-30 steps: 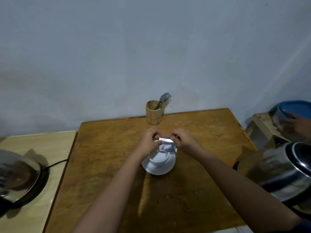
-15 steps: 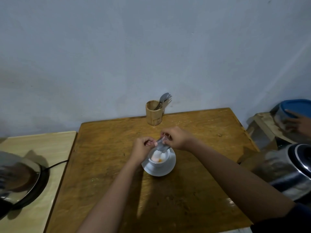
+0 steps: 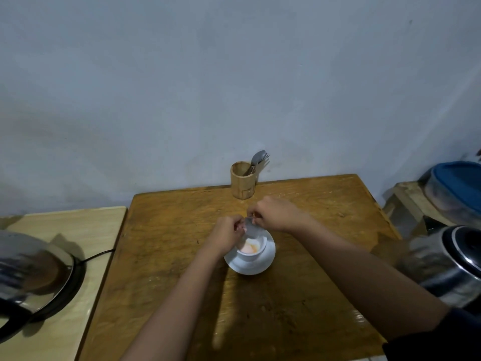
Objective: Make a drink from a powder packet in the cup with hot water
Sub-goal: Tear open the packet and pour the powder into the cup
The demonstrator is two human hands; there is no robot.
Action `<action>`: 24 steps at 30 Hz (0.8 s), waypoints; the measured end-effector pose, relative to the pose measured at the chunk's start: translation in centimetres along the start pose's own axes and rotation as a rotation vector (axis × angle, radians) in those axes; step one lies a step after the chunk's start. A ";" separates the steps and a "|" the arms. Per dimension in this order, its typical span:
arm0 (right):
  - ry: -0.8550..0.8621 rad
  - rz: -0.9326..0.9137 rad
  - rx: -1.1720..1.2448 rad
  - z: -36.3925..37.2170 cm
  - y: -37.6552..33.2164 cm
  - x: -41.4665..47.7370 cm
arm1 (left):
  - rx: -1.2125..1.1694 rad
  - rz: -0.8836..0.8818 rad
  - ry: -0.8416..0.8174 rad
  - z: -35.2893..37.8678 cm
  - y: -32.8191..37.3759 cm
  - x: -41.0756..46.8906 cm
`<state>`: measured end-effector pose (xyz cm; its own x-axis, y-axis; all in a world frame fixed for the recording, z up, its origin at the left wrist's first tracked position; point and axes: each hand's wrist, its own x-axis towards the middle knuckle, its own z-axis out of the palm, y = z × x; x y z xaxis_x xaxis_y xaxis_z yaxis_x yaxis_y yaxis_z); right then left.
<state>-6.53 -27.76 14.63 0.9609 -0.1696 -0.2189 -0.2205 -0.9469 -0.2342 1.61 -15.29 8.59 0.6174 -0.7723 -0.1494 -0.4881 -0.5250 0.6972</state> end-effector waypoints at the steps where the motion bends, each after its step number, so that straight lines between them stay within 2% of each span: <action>1: -0.005 -0.011 -0.017 0.0 -0.2 0.0 | -0.003 0.009 -0.005 -0.2 0.0 -0.1; 24: -0.006 0.143 0.063 1.2 -0.9 0.0 | -0.090 -0.056 0.023 -1.0 -0.5 -1.2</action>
<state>-6.51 -26.54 13.70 0.9181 -0.2994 -0.2599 -0.3650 -0.8943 -0.2590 1.74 -13.74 9.12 0.6568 -0.7336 -0.1743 -0.3957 -0.5321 0.7485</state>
